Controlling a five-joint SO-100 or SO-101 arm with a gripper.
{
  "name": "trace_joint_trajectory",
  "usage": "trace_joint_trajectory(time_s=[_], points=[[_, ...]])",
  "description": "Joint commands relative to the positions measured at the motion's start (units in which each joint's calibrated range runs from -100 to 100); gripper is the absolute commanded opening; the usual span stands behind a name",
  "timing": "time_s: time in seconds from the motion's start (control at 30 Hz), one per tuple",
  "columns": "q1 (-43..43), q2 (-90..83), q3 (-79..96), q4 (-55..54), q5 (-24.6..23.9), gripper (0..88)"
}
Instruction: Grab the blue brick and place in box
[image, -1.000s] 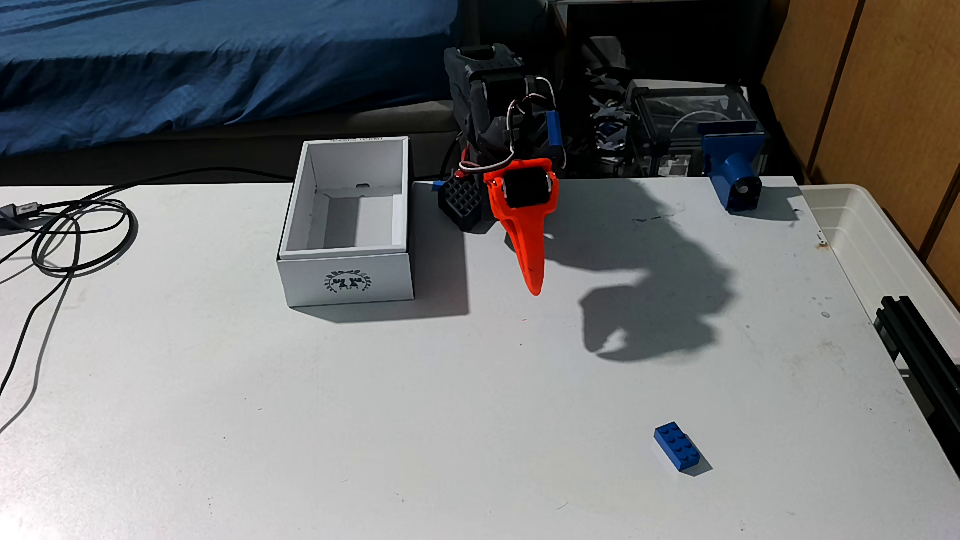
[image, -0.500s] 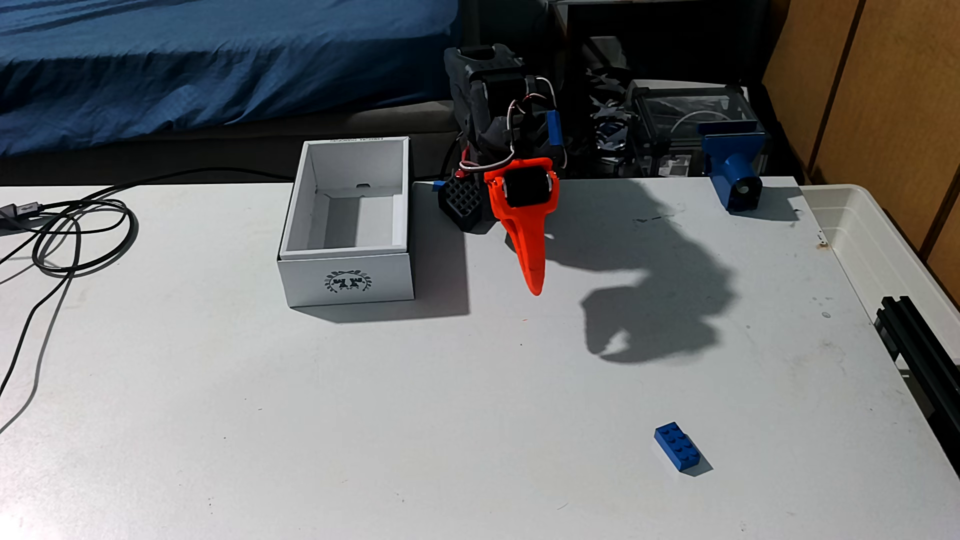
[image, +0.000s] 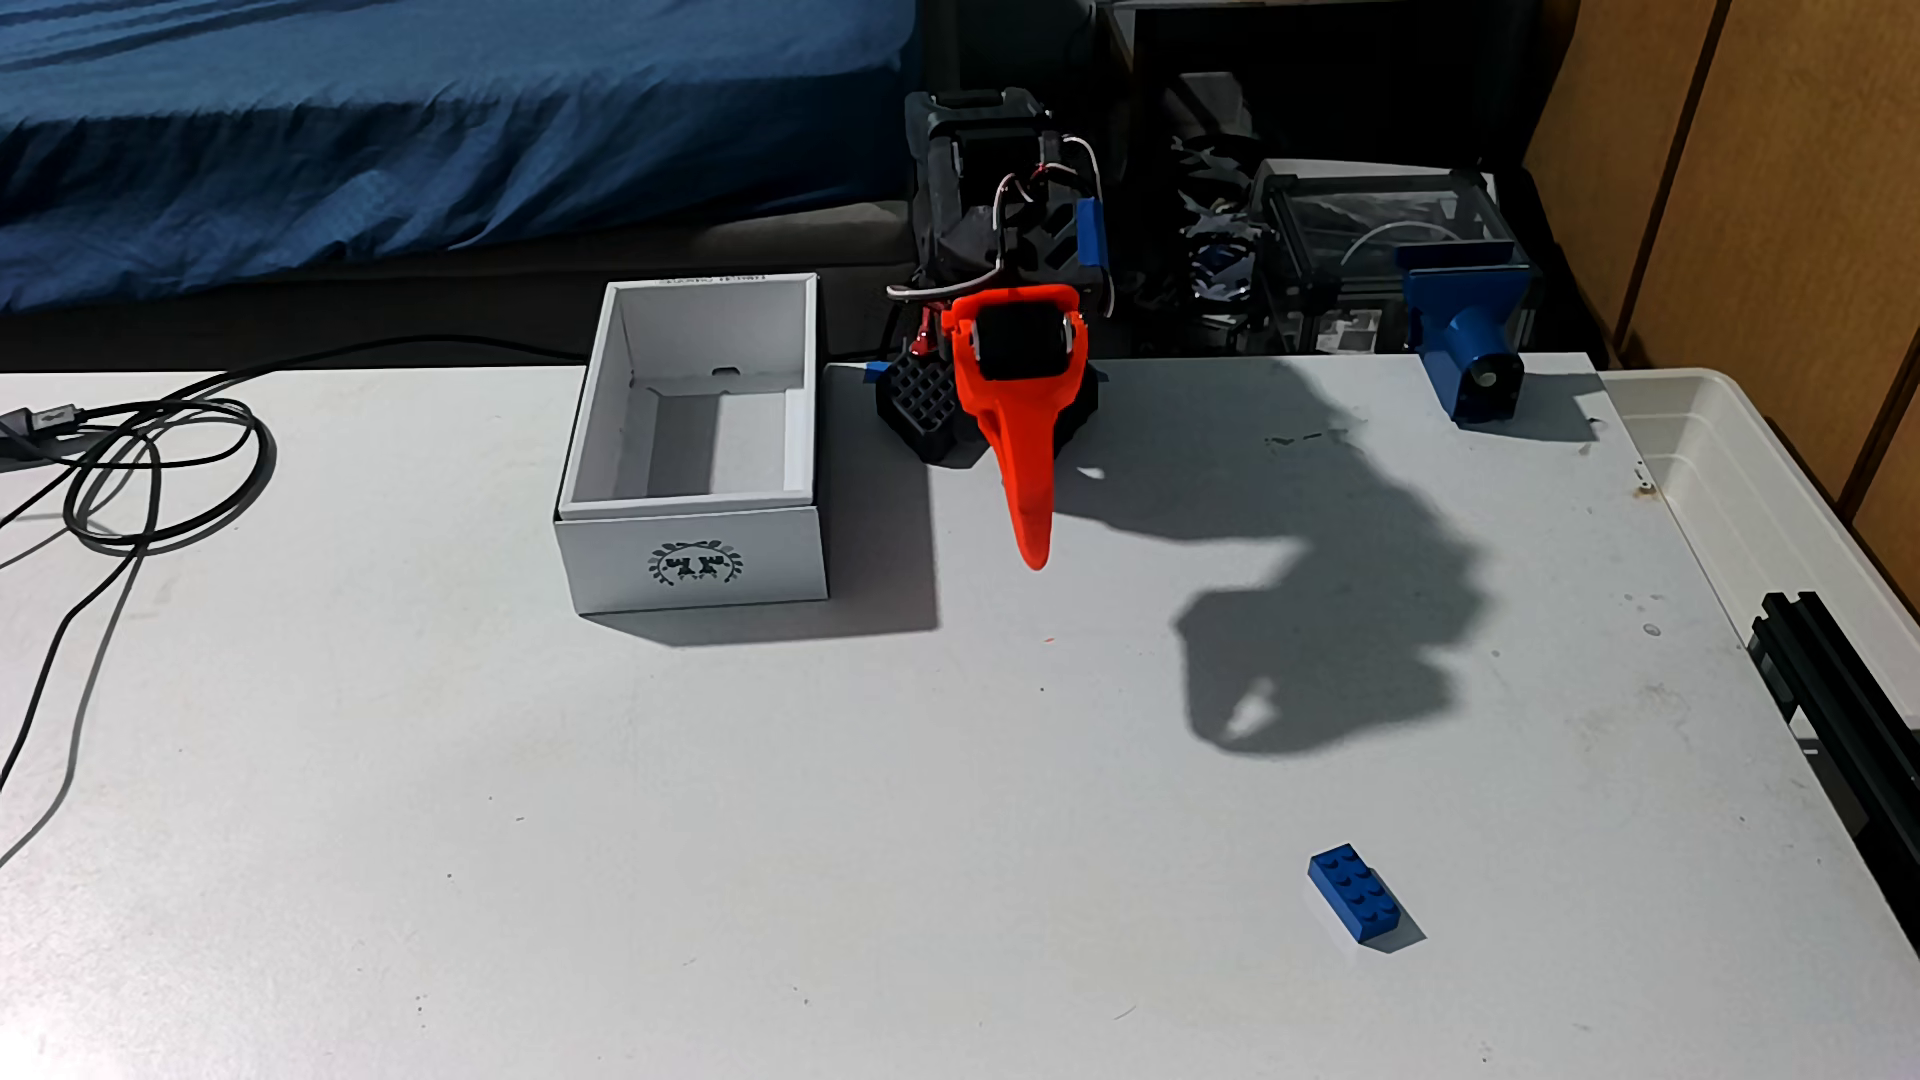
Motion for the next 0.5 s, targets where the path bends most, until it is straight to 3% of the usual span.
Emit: trace_joint_trajectory(time_s=[0.0,0.47], points=[[0.69,0.34,-3.96,0.73,-0.29,1.0],[0.76,0.43,-14.96,5.3,-6.92,1.0]])
